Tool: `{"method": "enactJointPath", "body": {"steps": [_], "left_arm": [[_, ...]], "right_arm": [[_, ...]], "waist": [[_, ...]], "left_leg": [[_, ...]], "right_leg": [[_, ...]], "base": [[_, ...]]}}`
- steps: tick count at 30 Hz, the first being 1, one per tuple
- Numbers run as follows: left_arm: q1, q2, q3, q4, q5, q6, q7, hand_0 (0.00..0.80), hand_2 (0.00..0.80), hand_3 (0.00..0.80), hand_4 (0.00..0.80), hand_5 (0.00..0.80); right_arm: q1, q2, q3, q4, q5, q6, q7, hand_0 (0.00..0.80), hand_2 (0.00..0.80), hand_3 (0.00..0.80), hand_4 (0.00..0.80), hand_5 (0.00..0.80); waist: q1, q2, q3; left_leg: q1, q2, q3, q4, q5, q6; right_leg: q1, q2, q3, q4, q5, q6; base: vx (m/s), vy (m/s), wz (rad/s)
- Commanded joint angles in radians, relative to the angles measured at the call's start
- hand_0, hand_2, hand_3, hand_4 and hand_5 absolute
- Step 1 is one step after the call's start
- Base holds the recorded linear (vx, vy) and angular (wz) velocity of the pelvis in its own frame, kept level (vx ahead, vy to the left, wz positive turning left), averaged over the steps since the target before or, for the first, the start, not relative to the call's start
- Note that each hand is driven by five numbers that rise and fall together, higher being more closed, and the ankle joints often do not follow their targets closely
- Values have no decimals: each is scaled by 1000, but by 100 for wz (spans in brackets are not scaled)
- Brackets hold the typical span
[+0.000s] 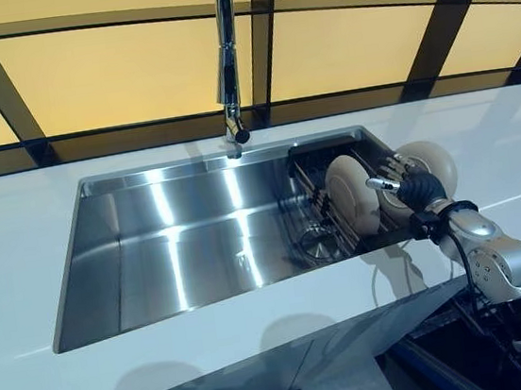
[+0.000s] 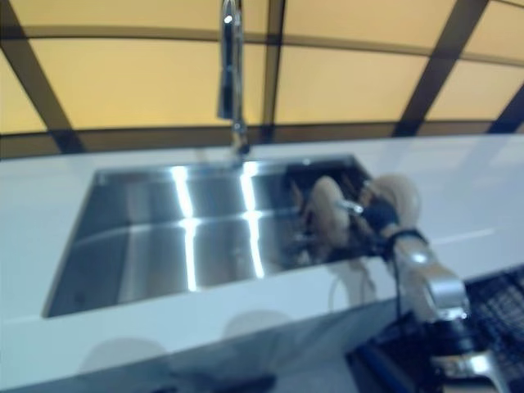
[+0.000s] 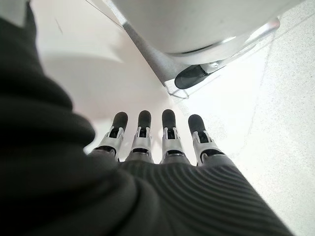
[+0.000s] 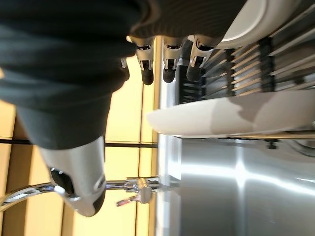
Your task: Take plates into dishwasher
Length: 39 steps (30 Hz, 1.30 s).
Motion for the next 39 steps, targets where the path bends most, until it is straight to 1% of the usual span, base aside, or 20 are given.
{"method": "enactJointPath", "body": {"steps": [1,9,14,22,35,39], "left_arm": [[-47,22,-9,21,-13,-6,4,0,0,0,0,0],[-47,23,-3,20,-14,-8,4,0,0,0,0,0],[-48,26,-1,21,-13,-10,1,0,0,0,0,0],[-50,24,-9,19,-15,-7,1,0,0,0,0,0],[-55,27,-16,16,-8,-3,-5,0,0,0,0,0],[-57,26,-24,9,-11,4,-4,0,0,0,0,0]], "right_arm": [[-46,-3,-18,10,-20,5,2,0,0,0,0,0],[-59,-17,-20,27,-45,41,-15,0,0,0,0,0],[-87,-23,-23,45,-27,58,-36,0,0,0,0,0],[-122,-23,-32,78,-13,64,-80,0,0,0,0,0],[-176,-30,-10,147,-25,81,-78,0,0,0,0,0],[-198,-37,-4,156,-19,98,-79,0,0,0,0,0]], "waist": [[11,-2,8],[11,-8,10],[14,-11,11],[20,-13,15],[27,-16,18],[30,-16,17]], "left_leg": [[-10,-39,55,4,-26,81],[-11,-36,55,4,-26,79],[-10,-35,54,4,-26,79],[-10,-32,51,4,-25,78],[-8,-31,50,4,-25,75],[-8,-32,49,4,-25,75]], "right_leg": [[-2,-31,14,102,-29,39],[-6,-30,15,106,-27,40],[-4,-27,16,105,-28,39],[-4,-26,13,110,-31,38],[1,-24,8,106,-37,34],[-1,-26,6,108,-37,35]], "base": [[0,0,0],[0,0,0],[0,0,0],[0,0,0],[0,0,0],[0,0,0]]}}
